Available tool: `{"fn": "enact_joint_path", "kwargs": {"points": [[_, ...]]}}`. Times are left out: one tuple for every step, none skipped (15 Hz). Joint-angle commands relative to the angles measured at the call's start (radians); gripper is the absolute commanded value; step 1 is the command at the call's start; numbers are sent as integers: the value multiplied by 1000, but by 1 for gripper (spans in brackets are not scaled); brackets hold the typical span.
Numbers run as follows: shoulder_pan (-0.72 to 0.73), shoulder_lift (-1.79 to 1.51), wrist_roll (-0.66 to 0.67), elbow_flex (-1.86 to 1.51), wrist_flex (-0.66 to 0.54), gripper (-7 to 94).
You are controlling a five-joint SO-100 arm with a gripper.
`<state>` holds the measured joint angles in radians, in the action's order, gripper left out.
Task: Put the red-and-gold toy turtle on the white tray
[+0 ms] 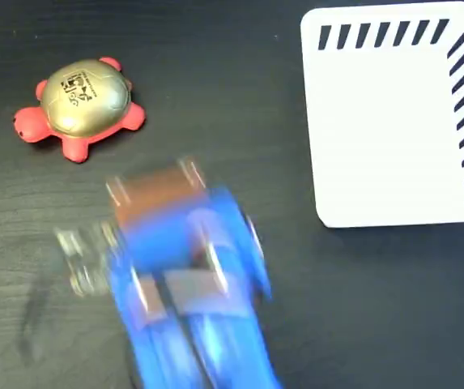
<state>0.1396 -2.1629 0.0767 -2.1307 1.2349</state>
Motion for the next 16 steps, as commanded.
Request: {"fn": "enact_joint_path", "kwargs": {"points": [[26,345,86,453,163,0],[29,508,97,630,229,0],[32,640,95,775,270,0],[38,747,95,894,310,0],[41,813,95,973,310,0],[43,868,95,1032,310,1],[44,907,110,1068,307,8],[49,928,124,1081,307,17],[54,940,144,1081,311,34],[61,953,164,1077,314,39],[64,962,190,1077,342,49],[67,974,204,1077,356,59],[71,991,207,1081,368,65],[75,1014,207,1083,373,65],[78,1043,210,1094,373,65],[80,1069,213,1114,379,71]]}}
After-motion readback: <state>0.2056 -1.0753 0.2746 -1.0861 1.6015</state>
